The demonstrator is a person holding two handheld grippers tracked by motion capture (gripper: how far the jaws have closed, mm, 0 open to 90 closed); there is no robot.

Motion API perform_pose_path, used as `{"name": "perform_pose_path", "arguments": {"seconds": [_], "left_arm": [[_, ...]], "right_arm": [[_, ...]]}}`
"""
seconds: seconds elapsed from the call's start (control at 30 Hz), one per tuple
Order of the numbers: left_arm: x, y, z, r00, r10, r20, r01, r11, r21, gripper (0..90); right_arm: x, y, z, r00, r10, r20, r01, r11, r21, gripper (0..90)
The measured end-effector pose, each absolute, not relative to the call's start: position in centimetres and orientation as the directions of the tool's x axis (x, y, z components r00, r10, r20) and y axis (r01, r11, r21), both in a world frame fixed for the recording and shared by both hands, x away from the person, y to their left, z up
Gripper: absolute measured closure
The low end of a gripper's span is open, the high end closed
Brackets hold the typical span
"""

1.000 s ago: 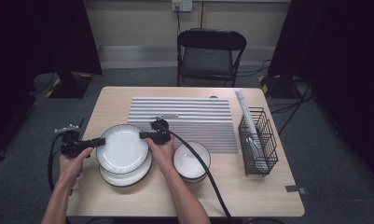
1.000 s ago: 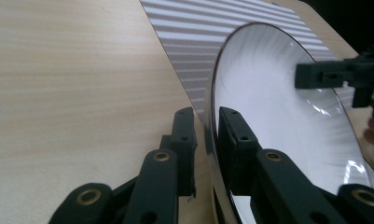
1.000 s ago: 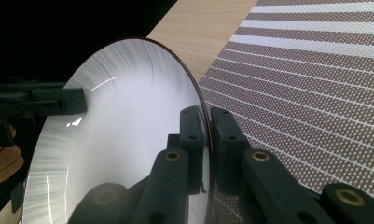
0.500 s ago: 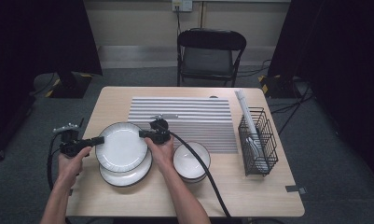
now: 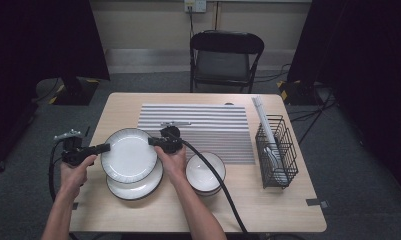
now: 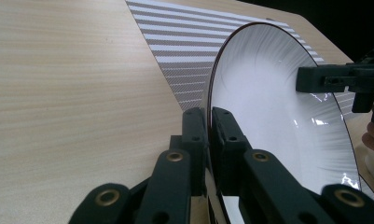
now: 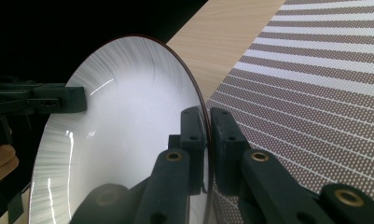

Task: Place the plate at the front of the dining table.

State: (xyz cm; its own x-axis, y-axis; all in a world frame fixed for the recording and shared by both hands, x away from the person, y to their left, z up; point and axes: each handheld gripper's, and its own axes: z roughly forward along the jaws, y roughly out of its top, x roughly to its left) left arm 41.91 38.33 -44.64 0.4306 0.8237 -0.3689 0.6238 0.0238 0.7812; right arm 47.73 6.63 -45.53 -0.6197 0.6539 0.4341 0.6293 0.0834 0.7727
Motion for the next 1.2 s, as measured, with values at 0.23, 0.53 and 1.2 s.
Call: {"name": "perform_pose_path", "arguments": {"seconds": [0.23, 0.53, 1.2], "left_arm": [[41.9, 38.2, -44.3, 0.436, 0.824, -0.363, 0.618, 0.019, 0.786, 84.8], [41.8, 38.2, -43.8, 0.443, 0.821, -0.360, 0.609, 0.019, 0.793, 84.9], [41.8, 38.5, -42.0, 0.455, 0.817, -0.354, 0.573, 0.036, 0.819, 85.1]], "right_arm": [[47.6, 6.6, -45.2, -0.619, 0.659, 0.427, 0.625, 0.084, 0.776, 84.9], [47.5, 6.6, -44.5, -0.623, 0.663, 0.414, 0.611, 0.082, 0.787, 84.7], [47.4, 6.7, -42.3, -0.642, 0.660, 0.390, 0.582, 0.087, 0.809, 85.2]]}}
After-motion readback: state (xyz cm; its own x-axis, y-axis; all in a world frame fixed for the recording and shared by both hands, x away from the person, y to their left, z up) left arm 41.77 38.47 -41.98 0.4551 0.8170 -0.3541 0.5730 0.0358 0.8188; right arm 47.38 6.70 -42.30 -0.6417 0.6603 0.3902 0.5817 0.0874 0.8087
